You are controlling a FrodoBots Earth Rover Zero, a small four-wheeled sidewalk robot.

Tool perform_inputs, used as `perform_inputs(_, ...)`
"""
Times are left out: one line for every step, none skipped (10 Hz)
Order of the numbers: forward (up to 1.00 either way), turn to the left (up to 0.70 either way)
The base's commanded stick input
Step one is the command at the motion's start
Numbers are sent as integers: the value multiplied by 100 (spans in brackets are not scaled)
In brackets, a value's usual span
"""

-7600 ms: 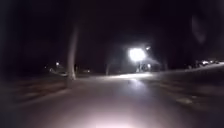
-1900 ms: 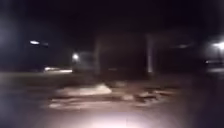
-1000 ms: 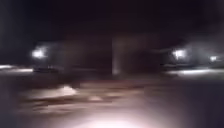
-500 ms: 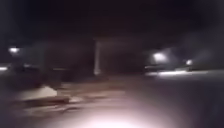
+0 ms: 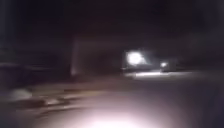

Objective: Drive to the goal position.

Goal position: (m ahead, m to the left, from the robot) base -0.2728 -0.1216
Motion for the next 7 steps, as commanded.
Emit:
perform_inputs(0,-100)
perform_inputs(0,-100)
perform_inputs(0,-100)
perform_inputs(0,-100)
perform_inputs(0,-100)
perform_inputs(0,-81)
perform_inputs(0,0)
